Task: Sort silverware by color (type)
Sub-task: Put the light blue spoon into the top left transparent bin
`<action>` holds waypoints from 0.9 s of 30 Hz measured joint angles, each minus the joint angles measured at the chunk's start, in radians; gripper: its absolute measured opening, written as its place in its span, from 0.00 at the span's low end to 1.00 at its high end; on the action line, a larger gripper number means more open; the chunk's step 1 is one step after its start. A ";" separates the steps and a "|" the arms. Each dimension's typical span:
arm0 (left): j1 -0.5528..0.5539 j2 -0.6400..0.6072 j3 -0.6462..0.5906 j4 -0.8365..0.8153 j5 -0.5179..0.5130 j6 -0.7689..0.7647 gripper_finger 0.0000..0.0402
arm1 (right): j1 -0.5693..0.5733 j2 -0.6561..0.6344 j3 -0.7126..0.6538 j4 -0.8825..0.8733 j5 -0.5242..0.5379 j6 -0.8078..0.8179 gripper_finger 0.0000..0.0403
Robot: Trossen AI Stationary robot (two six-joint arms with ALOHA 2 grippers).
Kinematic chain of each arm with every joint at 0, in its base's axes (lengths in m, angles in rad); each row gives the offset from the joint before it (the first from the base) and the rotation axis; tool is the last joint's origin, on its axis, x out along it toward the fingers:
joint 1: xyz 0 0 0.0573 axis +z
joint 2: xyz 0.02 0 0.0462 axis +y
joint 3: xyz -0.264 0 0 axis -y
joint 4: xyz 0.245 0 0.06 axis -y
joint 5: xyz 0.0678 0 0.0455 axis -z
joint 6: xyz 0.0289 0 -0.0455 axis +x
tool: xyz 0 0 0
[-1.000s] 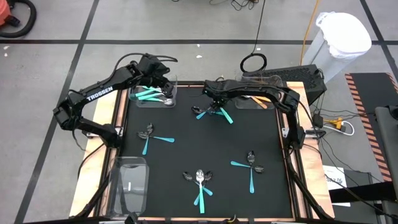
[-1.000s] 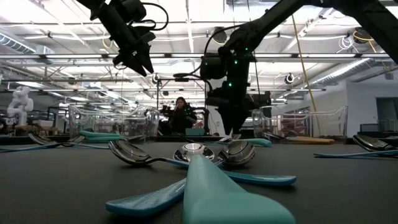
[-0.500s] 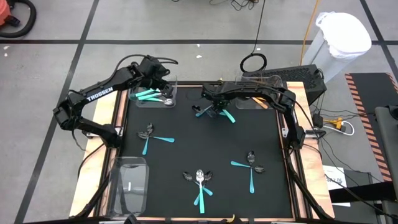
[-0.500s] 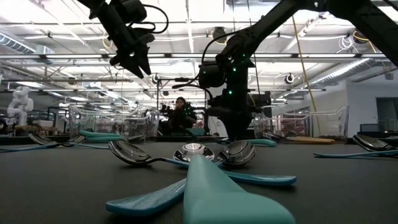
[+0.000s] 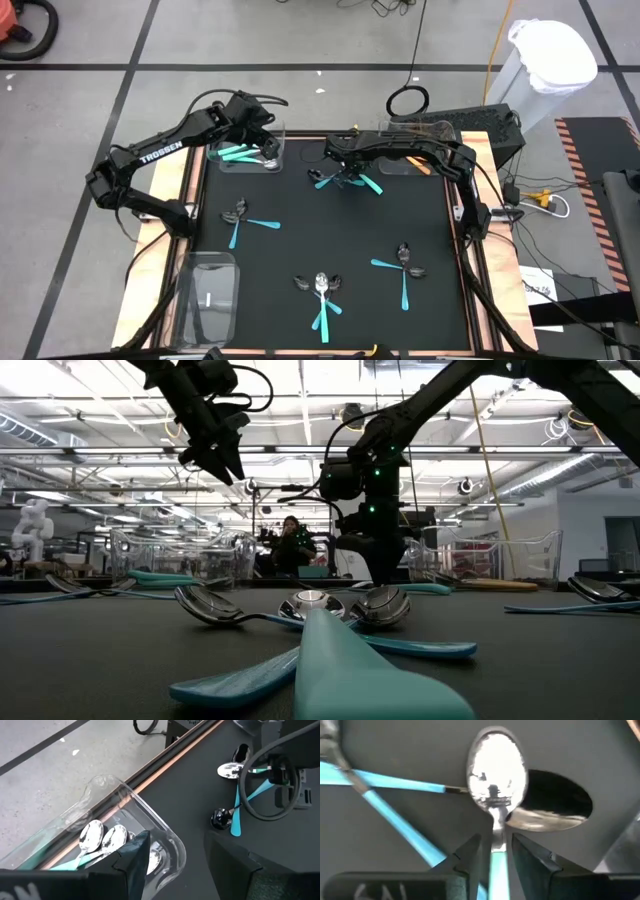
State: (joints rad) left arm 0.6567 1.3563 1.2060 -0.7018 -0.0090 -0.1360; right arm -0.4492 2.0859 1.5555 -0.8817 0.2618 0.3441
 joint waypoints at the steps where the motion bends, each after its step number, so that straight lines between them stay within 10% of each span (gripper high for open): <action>1: 0.000 0.000 0.000 0.000 0.000 0.009 0.47 | -0.001 0.004 0.000 -0.002 0.003 -0.002 0.25; 27: -0.019 0.000 0.000 -0.004 0.009 0.046 0.47 | 0.045 -0.154 -0.001 0.108 -0.084 0.135 0.01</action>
State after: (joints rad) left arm 0.6380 1.3563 1.2060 -0.7055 0.0001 -0.0898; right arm -0.4038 1.9318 1.5543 -0.7741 0.1774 0.4794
